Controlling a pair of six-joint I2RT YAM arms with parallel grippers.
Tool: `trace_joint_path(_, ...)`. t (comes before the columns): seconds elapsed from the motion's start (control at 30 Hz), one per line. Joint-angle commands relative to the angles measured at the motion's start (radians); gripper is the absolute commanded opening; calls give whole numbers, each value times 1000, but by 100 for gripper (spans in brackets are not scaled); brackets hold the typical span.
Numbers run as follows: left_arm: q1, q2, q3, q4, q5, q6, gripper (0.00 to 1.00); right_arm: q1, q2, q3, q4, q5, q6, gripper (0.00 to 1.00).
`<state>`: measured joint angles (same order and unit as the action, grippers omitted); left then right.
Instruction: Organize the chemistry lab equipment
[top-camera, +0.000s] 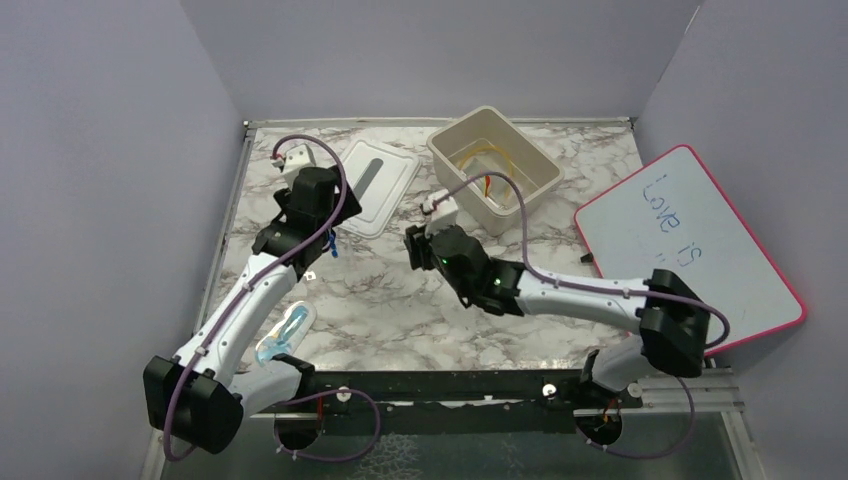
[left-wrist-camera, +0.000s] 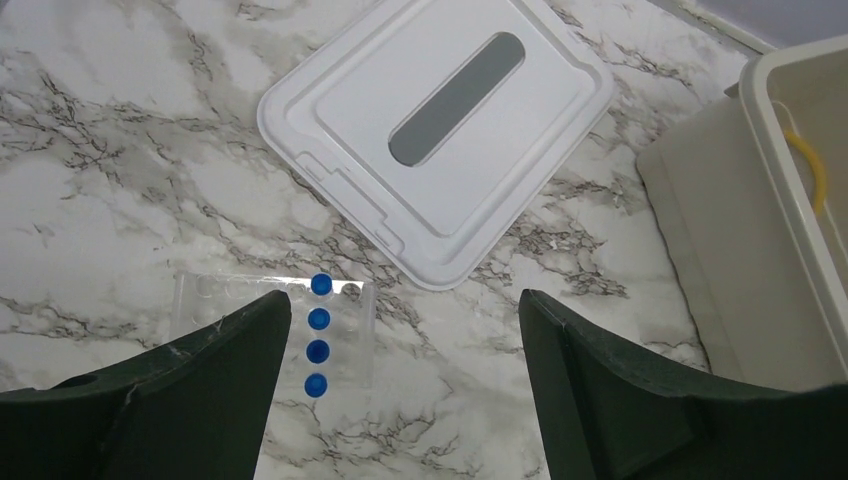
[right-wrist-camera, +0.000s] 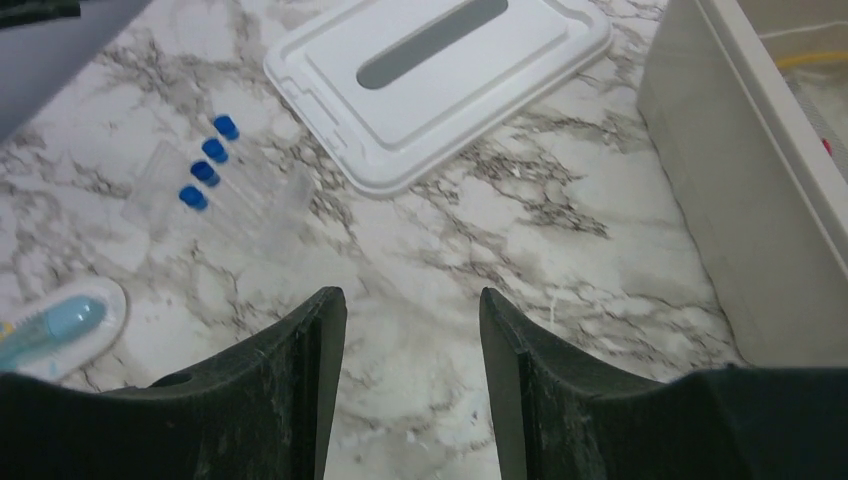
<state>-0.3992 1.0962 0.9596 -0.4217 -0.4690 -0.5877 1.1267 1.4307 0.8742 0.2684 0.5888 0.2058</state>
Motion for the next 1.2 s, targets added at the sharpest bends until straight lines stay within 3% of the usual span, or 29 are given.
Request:
trace_joint_path(0.0, 64, 12, 91, -58, 200, 50, 86, -64, 220, 292, -384, -148, 185, 56)
trace_joint_path(0.23, 86, -47, 158, -133, 156, 95, 86, -109, 664, 841, -744, -113, 222, 57)
trace_joint_path(0.4, 91, -91, 193, -195, 18, 136, 86, -166, 825, 1057, -826, -137, 206, 60)
trace_joint_path(0.53, 91, -131, 201, -211, -100, 139, 86, -214, 902, 1128, -806, -161, 152, 61)
trace_joint_path(0.8, 90, -165, 197, -211, -167, 124, 85, -265, 956, 1167, -666, -255, 38, 63)
trace_joint_path(1.17, 91, -181, 197, -211, -183, 112, 85, -278, 1144, 1406, -719, -214, -53, 65)
